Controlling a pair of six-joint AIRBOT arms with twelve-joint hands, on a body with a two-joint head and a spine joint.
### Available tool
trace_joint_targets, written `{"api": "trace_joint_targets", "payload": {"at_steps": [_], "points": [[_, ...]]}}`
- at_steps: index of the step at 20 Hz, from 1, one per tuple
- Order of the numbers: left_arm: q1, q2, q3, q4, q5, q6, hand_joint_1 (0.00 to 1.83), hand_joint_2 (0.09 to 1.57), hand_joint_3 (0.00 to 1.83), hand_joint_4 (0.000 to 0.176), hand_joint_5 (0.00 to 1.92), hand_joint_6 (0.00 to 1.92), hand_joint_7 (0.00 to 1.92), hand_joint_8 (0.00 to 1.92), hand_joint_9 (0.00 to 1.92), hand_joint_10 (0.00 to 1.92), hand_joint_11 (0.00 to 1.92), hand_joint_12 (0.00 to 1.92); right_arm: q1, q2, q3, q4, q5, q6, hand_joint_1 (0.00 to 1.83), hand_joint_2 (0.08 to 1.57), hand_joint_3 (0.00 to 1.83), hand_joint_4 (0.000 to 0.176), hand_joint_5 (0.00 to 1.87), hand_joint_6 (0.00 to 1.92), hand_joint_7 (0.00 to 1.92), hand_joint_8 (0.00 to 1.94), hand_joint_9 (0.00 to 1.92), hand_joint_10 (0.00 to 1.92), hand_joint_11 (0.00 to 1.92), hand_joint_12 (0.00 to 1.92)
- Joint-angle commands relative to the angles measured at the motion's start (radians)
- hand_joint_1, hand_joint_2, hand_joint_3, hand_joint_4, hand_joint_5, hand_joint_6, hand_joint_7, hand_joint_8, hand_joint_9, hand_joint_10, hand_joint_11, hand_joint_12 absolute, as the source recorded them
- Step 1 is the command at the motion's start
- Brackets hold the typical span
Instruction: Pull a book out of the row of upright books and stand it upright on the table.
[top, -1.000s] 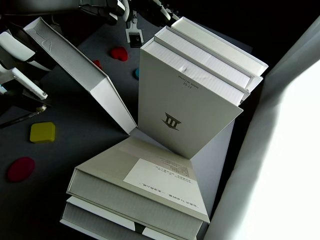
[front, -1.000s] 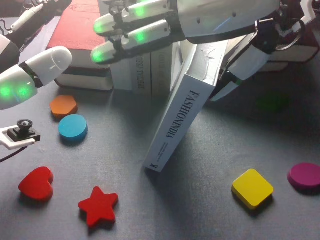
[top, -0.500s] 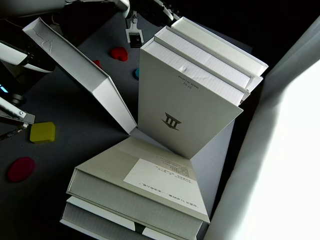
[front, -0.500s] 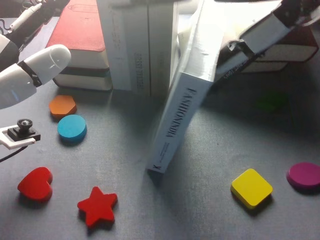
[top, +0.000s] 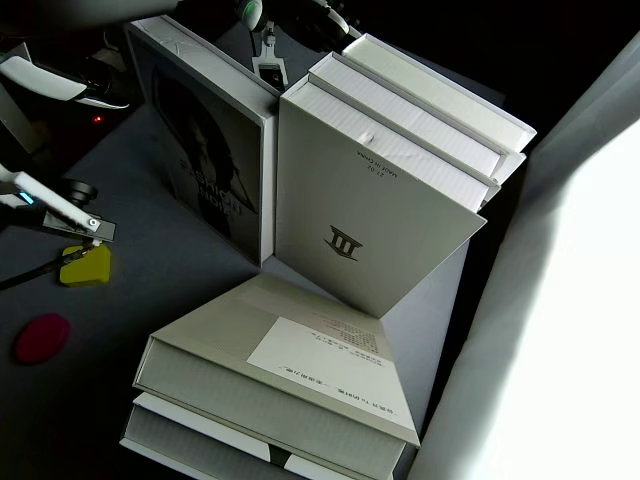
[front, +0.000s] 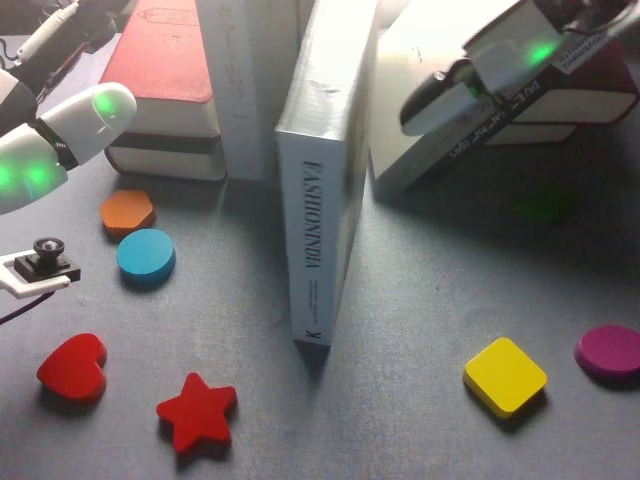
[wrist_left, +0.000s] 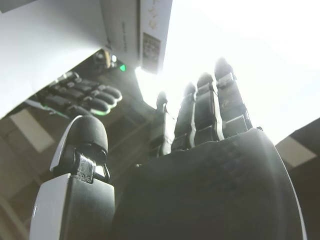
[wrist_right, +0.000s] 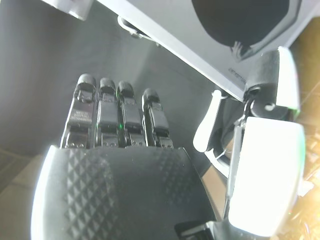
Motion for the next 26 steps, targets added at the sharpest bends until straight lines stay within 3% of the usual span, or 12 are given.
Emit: {"api": "trace_joint_targets", "payload": {"at_steps": [1,6,7,8,11,13,14,15,16,18,23,26], "points": [[-0.002,-0.005,0.001,-0.020,-0.132,-0.010,0.22,1.36,0.00,0.091,0.10,0.01,0.00,0.00,0.00,0.00,0.00,0.24,0.010,0.004,-0.007,0.071,0.014,-0.004,0.77,0.82,0.00,0.084,0.00,0.00,0.00,0.00,0.00,0.00,0.00,0.00],[0.003,-0.003,-0.002,-0.026,-0.140,-0.010,0.28,1.36,0.00,0.094,0.13,0.00,0.00,0.00,0.00,0.00,0.00,0.26,0.001,0.041,-0.015,0.099,0.014,-0.004,0.74,0.79,0.00,0.089,0.00,0.00,0.00,0.00,0.00,0.00,0.00,0.00],[0.003,-0.002,-0.003,-0.027,-0.142,-0.010,0.27,1.36,0.00,0.096,0.12,0.00,0.00,0.00,0.00,0.00,0.00,0.26,0.000,0.050,-0.018,0.109,0.015,-0.004,0.76,0.79,0.00,0.117,0.00,0.00,0.00,0.00,0.00,0.00,0.00,0.00],[0.003,-0.001,-0.004,-0.027,-0.146,-0.010,0.28,1.35,0.00,0.101,0.11,0.00,0.00,0.00,0.00,0.00,0.00,0.09,-0.006,0.068,-0.024,0.131,0.019,-0.004,0.73,0.80,0.00,0.085,0.00,0.00,0.00,0.00,0.00,0.00,0.00,0.00],[0.003,0.001,-0.007,-0.027,-0.154,-0.010,0.29,1.36,0.00,0.071,0.09,0.00,0.00,0.00,0.00,0.00,0.00,0.19,-0.033,0.124,-0.052,0.245,0.024,-0.096,0.74,0.83,0.01,0.089,0.00,0.00,0.00,0.00,0.00,0.00,0.00,0.00],[0.006,0.005,-0.011,-0.030,-0.160,-0.010,0.32,1.36,0.00,0.076,0.11,0.00,0.00,0.00,0.00,0.00,0.00,0.16,-0.053,0.170,-0.074,0.335,0.033,-0.155,0.72,0.87,0.03,0.051,0.00,0.00,0.00,0.00,0.00,0.00,0.00,0.00],[0.009,0.007,-0.012,-0.034,-0.163,-0.010,0.32,1.37,0.00,0.077,0.10,0.00,0.00,0.00,0.00,0.00,0.00,0.12,-0.067,0.184,-0.078,0.377,0.039,-0.177,0.70,0.88,0.03,0.001,0.00,0.00,0.00,0.00,0.00,0.00,0.00,0.00],[0.012,0.007,-0.013,-0.039,-0.167,-0.010,0.31,1.39,0.01,0.048,0.10,0.00,0.00,0.00,0.00,0.00,0.00,0.12,-0.092,0.201,-0.079,0.442,0.054,-0.211,0.63,1.10,0.07,0.000,0.00,0.00,0.00,0.00,0.00,0.00,0.00,0.00],[0.014,0.007,-0.013,-0.042,-0.169,-0.010,0.32,1.39,0.00,0.046,0.11,0.00,0.00,0.00,0.00,0.00,0.00,0.19,-0.118,0.212,-0.079,0.502,0.067,-0.240,0.53,1.16,0.08,0.027,0.00,0.00,0.00,0.00,0.00,0.00,0.00,0.00],[0.015,0.008,-0.014,-0.044,-0.171,-0.010,0.32,1.39,0.00,0.044,0.11,0.00,0.00,0.00,0.00,0.00,0.00,0.33,-0.179,0.233,-0.078,0.640,0.111,-0.306,0.28,1.30,0.07,0.012,0.00,0.00,0.00,0.00,0.00,0.00,0.00,0.00],[0.017,0.010,-0.017,-0.056,-0.187,-0.010,0.32,1.39,0.00,0.040,0.11,0.00,0.00,0.00,0.00,0.00,0.00,0.41,-0.366,0.268,-0.070,0.970,0.280,-0.412,0.05,1.29,0.04,0.000,0.00,0.00,0.00,0.00,0.00,0.00,0.00,0.00],[0.032,0.018,-0.026,-0.077,-0.216,-0.010,0.30,1.35,0.00,0.081,0.06,0.00,0.00,0.00,0.00,0.00,0.00,0.02,-0.531,0.288,-0.079,1.162,0.465,-0.448,0.09,1.28,0.01,0.000,0.00,0.00,0.00,0.00,0.00,0.00,0.00,0.00]]}}
